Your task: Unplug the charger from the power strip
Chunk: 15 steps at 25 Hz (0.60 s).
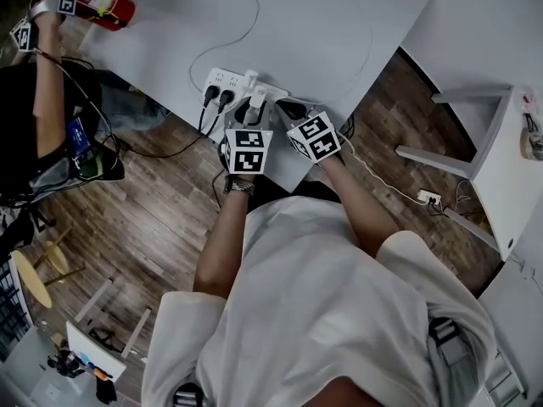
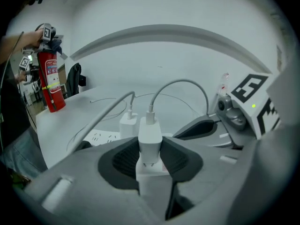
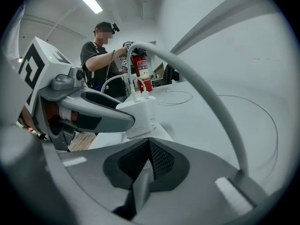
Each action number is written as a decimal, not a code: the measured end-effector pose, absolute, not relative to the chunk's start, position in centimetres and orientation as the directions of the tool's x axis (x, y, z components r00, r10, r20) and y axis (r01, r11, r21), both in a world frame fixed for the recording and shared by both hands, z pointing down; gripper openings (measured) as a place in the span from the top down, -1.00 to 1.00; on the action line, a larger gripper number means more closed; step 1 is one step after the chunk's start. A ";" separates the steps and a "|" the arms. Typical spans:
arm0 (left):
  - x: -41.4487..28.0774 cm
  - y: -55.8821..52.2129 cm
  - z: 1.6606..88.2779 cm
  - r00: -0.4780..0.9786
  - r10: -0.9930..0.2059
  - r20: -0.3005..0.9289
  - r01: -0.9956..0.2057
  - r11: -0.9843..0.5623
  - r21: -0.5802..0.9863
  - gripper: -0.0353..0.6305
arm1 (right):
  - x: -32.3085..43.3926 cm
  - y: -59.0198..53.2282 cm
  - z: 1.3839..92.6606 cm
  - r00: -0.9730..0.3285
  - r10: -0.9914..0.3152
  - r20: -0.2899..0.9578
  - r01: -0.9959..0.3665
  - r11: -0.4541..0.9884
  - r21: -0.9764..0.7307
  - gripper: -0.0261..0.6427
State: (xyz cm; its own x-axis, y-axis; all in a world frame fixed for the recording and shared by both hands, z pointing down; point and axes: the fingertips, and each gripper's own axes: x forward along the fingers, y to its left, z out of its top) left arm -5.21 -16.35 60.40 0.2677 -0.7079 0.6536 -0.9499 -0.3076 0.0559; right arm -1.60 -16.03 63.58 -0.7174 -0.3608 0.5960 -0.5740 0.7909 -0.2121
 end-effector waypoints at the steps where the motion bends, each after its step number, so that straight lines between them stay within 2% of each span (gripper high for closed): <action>1: -5.1 -16.3 60.4 0.265 -0.709 0.654 -0.949 -0.313 0.045 0.47 | -1.6 -16.0 63.6 -0.717 -0.362 0.596 -0.574 0.791 -0.211 0.93; 7: -5.1 -16.1 60.4 0.256 -0.715 0.651 -0.953 -0.301 0.044 0.47 | -1.5 -16.1 63.6 -0.718 -0.361 0.595 -0.575 0.790 -0.214 0.93; 15: -5.7 -16.2 60.6 0.291 -0.728 0.620 -0.957 -0.232 0.177 0.47 | -1.6 -16.2 63.8 -0.716 -0.365 0.595 -0.576 0.791 -0.206 0.93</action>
State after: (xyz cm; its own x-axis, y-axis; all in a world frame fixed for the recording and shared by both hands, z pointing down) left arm -5.74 -16.23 60.56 0.2913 -0.7285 0.6200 -0.9565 -0.2316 0.1772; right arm -1.56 -16.23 63.80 -0.7157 -0.3653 0.5952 -0.5756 0.7913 -0.2065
